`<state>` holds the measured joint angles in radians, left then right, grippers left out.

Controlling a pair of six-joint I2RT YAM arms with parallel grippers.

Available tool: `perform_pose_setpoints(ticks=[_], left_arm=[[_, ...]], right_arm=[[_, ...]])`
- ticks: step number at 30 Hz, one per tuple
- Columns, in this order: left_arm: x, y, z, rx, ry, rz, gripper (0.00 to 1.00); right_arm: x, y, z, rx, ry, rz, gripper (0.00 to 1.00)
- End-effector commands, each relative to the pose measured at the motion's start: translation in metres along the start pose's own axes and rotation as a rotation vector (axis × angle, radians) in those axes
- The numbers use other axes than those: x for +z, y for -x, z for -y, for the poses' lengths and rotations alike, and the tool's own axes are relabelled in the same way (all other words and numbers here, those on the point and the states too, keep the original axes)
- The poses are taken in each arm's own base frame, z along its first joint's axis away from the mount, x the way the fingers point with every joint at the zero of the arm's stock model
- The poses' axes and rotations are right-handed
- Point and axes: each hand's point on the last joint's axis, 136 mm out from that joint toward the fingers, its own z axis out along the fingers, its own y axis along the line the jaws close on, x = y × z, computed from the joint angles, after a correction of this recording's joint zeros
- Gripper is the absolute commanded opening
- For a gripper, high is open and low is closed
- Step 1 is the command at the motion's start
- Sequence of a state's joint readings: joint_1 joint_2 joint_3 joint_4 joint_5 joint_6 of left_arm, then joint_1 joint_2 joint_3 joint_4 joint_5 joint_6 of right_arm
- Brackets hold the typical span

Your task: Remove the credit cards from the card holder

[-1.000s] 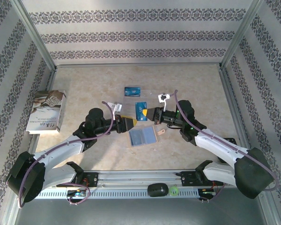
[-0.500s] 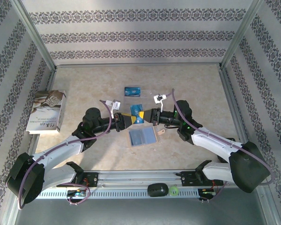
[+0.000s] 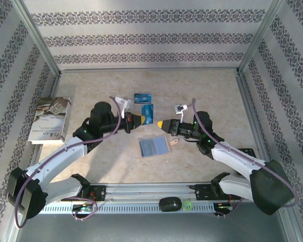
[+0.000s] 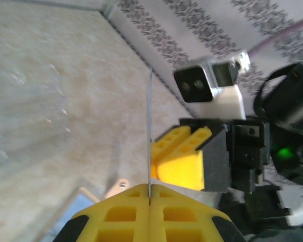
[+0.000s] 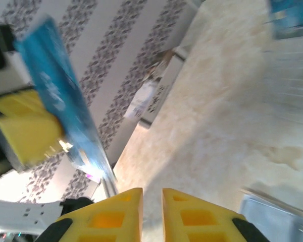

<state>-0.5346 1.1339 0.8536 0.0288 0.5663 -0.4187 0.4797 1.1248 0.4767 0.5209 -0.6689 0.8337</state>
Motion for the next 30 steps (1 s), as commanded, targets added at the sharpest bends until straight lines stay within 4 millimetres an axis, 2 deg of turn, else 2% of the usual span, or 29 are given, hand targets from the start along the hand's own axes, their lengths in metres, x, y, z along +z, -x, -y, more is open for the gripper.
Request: perform_pose_setpoints(ticks=[1, 8, 11, 16, 23, 26, 30], left_arm=[[0.0, -0.011, -0.031, 0.208, 0.185, -0.196, 0.0], [0.007, -0.009, -0.069, 0.703, 0.278, -0.478, 0.0], [0.011, 0.001, -0.083, 0.859, 0.283, -0.543, 0.0], [0.029, 0.023, -0.113, 0.987, 0.334, -0.639, 0.0], [0.053, 0.031, -0.152, 1.172, 0.376, -0.767, 0.0], [0.059, 0.038, -0.163, 1.222, 0.388, -0.794, 0.0], [0.064, 0.044, -0.165, 1.232, 0.367, -0.798, 0.0]], right_arm=[[-0.014, 0.003, 0.016, 0.007, -0.068, 0.05, 0.15], [-0.026, 0.0, 0.023, 0.025, -0.071, 0.066, 0.13], [-0.028, 0.0, 0.024, 0.027, -0.071, 0.069, 0.13], [-0.028, -0.002, 0.03, 0.038, -0.078, 0.068, 0.12], [-0.03, -0.007, 0.042, 0.065, -0.108, 0.069, 0.13], [-0.03, -0.007, 0.045, 0.072, -0.114, 0.067, 0.12], [-0.028, -0.005, 0.049, 0.076, -0.125, 0.067, 0.12]])
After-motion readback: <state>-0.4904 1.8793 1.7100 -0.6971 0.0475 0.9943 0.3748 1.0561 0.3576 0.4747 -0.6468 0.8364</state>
